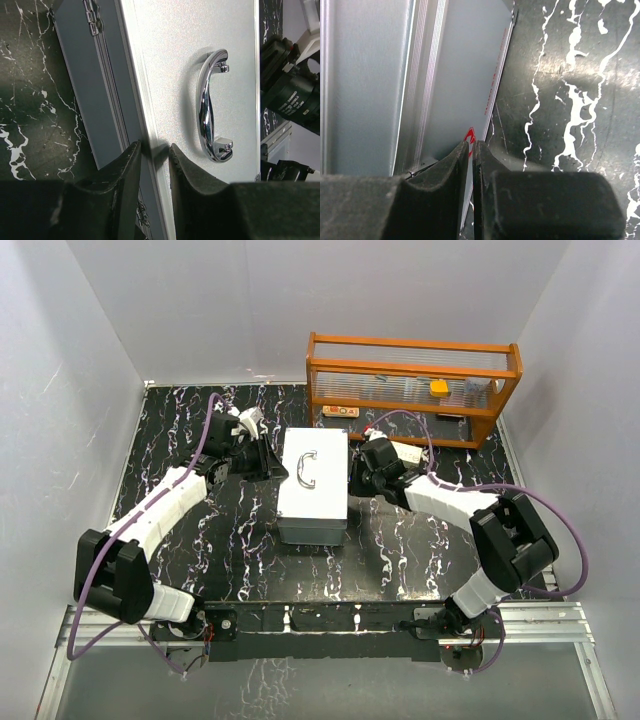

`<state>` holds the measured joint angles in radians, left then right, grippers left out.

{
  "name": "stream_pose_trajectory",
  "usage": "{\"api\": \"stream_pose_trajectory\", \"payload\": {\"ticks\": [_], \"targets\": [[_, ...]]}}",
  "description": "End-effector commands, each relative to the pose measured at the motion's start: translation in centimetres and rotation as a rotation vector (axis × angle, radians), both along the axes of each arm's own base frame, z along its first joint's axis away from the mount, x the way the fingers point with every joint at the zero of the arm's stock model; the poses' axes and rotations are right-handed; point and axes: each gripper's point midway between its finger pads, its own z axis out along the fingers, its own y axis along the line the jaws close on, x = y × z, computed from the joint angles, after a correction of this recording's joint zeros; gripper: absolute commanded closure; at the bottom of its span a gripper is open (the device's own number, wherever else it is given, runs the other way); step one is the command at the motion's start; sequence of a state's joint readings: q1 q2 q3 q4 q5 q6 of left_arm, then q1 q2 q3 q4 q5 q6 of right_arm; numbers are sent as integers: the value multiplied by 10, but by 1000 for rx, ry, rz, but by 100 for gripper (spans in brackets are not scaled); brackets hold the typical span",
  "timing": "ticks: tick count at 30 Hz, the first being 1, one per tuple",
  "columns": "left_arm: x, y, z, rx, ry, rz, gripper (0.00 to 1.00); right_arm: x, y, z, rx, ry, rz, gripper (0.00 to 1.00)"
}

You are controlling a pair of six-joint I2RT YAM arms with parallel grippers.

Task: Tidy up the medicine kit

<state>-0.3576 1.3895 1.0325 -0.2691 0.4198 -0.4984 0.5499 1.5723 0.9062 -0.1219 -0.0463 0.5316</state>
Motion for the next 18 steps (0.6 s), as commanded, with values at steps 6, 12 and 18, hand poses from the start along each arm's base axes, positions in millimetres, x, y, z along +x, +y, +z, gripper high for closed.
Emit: {"api": "stream_pose_trajectory", "payload": {"ticks": [6,12,18], "targets": [[-8,32,-35,186,59,88,74,-16,67,43,173,-96,55,88],[-4,53,-33,271,37,182,71,-15,32,27,61,-62,-118,84],[-8,82,8,333,-90,279,54,-34,-31,33,-71,-68,-271,75]]}}
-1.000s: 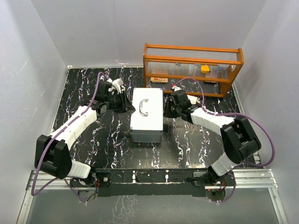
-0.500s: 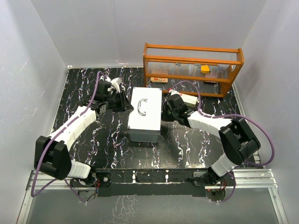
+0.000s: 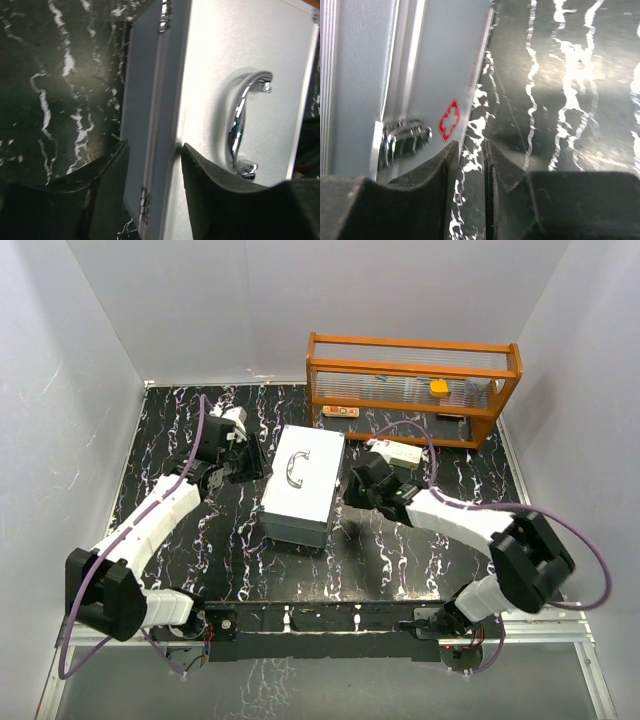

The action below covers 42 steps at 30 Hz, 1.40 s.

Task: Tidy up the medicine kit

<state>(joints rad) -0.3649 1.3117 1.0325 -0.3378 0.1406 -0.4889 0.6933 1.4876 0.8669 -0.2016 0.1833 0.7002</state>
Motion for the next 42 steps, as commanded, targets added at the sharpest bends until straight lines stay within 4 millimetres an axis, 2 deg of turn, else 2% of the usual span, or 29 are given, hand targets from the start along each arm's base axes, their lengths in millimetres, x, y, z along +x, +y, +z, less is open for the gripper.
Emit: {"api": "stream_pose_trajectory", "payload": {"ticks": [1,4,6,7,10,13,16,19,23,24,27,33,42], "targets": [[-22,45,13,158,-31,106,50,-8,-47,34,-46,-79,-151,72],[-32,57,41,164,-117,132,33,-19,-77,62,-81,-136,-209,60],[-42,70,65,154,-192,185,9,-28,-95,84,-95,-183,-233,54],[-47,76,73,151,-216,207,2,-32,-103,96,-101,-208,-242,51],[-62,89,97,144,-284,241,1,-44,-124,137,-97,-287,-265,47],[-76,92,114,129,-333,223,1,-57,-144,179,-75,-367,-294,44],[-86,94,127,114,-388,208,1,-71,-165,224,-37,-474,-327,35],[-94,107,143,118,-447,253,1,-84,-182,258,-24,-569,-331,30],[-107,121,170,118,-536,297,1,-101,-205,293,-14,-657,-360,25],[-110,125,177,118,-561,305,1,-105,-211,299,-15,-675,-367,22],[-121,132,198,110,-626,315,1,-115,-227,313,-15,-714,-403,3],[-136,136,220,110,-689,297,1,-130,-246,326,9,-755,-451,2],[-140,138,225,118,-716,290,1,-133,-248,322,18,-757,-459,2]]}}
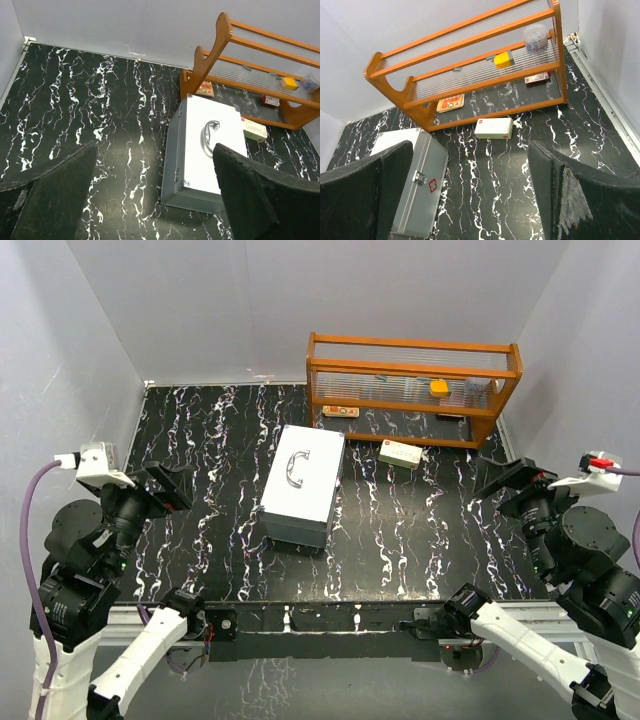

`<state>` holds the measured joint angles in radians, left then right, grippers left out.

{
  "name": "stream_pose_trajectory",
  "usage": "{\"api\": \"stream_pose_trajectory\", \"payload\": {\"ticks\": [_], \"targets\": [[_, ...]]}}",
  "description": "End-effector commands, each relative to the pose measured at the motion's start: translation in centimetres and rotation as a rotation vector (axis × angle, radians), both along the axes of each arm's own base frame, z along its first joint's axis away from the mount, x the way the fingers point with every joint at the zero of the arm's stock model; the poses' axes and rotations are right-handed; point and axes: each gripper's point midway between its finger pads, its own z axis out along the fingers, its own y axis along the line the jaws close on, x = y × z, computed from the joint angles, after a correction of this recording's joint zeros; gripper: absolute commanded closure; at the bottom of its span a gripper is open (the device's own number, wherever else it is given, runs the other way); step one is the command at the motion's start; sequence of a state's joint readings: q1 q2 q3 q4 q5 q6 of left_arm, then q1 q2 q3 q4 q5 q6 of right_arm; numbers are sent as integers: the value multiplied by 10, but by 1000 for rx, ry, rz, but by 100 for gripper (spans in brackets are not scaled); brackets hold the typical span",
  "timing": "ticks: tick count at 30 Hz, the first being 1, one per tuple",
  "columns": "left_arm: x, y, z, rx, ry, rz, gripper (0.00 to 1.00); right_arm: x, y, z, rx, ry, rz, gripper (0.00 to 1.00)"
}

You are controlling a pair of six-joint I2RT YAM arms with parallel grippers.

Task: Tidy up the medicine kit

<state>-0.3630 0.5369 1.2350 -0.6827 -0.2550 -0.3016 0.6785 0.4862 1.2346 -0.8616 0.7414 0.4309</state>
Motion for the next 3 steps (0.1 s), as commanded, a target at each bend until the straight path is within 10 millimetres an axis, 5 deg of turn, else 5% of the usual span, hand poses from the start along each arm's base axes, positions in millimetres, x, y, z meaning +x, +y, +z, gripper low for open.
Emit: {"api": "stream_pose_trajectory", "payload": {"ticks": [1,3], "targets": [[-2,4,5,18,-22,10,1,-2,-7,10,15,-31,-27,2],[-2,3,5,18,-21,7,1,-1,-7,8,15,-29,-28,2]]}}
